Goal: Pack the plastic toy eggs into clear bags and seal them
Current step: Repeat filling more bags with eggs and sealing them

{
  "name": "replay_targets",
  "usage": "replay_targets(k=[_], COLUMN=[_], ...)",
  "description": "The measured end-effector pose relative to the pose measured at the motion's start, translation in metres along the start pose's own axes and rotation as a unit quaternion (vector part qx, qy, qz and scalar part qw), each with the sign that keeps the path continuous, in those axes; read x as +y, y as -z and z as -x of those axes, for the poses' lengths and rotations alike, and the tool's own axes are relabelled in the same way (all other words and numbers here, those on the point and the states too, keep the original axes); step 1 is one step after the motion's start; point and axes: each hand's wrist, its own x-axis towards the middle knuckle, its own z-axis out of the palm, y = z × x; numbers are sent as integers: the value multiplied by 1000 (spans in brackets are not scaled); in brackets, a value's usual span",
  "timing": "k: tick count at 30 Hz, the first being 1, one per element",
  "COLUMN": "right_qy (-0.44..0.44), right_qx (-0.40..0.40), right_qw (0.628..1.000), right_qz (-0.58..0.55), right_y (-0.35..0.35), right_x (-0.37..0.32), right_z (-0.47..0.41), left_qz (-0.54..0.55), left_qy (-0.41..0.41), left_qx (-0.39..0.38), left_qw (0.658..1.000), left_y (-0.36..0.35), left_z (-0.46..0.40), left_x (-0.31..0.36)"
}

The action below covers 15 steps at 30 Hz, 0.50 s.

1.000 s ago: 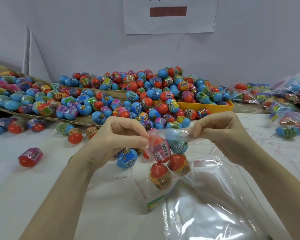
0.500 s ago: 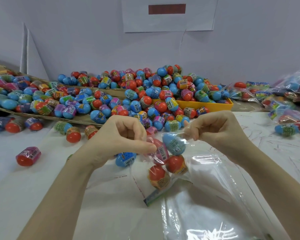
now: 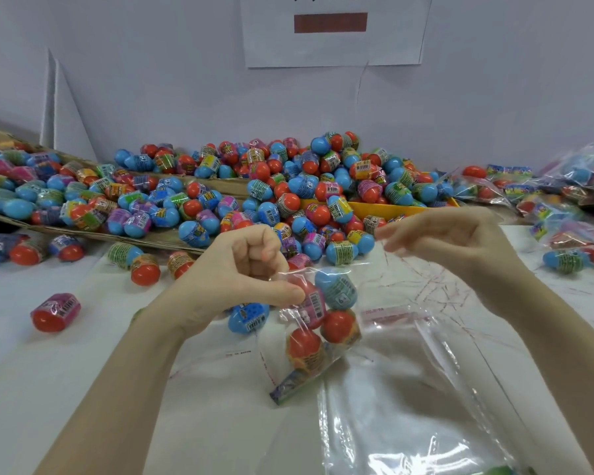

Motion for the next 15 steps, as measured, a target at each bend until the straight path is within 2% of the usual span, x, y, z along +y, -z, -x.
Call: replay_targets(k=[1,4,6,9,12,15], right_qy=[15,-12,-19,-31,-22,-28], right_qx=[-7,-124,-163,-172,-146,-114], right_qw=[1000,990,984,985,988,989], right_qz=[-5,60,64,1,-47,-87], right_y=[-6,-28,-35,-33,-32,-31], right_x=[-3,-2,-1,1,3,3], right_z=[1,2,2,1,0,-1], left_qz=[-1,-1,1,-2,-33,-70], left_qy=[-1,-8,-15,-17,23,46], left_qx=[-3,-13,-16,-5,19,-31], left_qw=[1000,1000,1000,1000,999,996], left_y=[0,-1,-1,-1,-2,-10], left_z=[0,0,1,1,-1,-2], left_x=[1,2,2,0,-1,0])
